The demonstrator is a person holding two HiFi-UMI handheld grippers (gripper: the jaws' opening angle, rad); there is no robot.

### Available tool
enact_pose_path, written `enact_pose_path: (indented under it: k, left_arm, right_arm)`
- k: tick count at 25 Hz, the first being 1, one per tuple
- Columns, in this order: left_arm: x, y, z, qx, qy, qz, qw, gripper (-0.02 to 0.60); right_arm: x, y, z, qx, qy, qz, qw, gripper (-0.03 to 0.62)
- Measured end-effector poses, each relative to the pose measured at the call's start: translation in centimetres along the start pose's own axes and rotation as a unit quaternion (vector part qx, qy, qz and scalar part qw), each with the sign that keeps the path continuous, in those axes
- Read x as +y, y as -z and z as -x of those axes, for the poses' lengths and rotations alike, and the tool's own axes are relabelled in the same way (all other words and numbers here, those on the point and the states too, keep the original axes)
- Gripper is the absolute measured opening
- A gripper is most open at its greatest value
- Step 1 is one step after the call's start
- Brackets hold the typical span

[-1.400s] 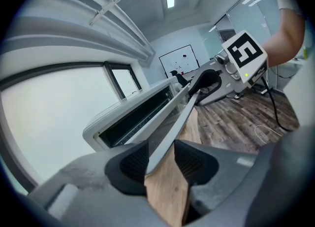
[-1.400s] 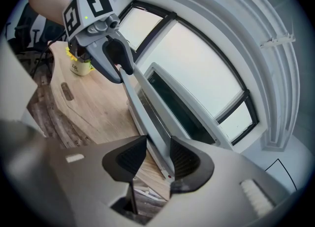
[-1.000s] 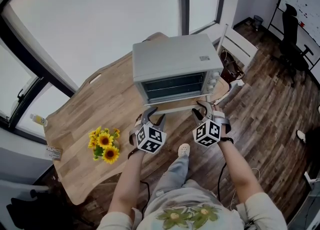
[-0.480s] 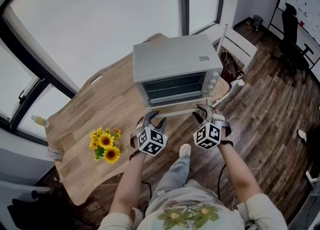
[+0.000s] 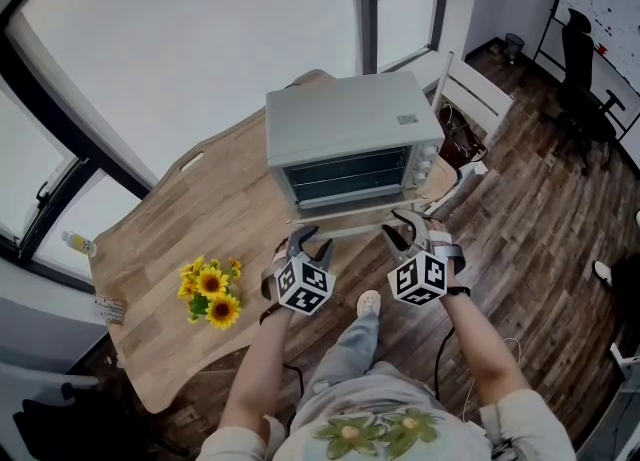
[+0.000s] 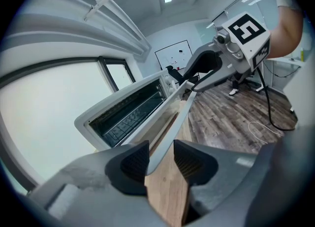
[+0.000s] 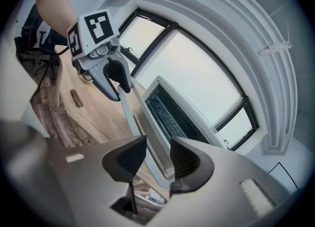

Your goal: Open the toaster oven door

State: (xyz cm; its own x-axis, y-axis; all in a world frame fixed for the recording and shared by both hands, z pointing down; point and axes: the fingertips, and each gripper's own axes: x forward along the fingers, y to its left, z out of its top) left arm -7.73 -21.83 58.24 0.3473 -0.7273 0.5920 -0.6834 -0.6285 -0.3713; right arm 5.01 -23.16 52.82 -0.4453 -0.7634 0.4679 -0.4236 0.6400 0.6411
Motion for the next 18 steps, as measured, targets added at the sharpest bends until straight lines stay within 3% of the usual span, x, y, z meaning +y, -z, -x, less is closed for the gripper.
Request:
enact_pose_path:
  k: [11, 18]
  left_arm:
    - [-1.1, 0.7, 0.1, 0.003, 0.008, -0.008, 0.9999, 0.158]
    - [-1.0, 0.7, 0.0, 0.000, 0.010, -0.011, 0.9999, 0.156]
  right_arm:
    - [0.0, 1.4, -1.8, 0.040, -0.026, 0.022, 0.999, 0.127]
    - [-0.3, 1.5, -2.4, 0.045, -0.015, 0.023, 0.999, 0.100]
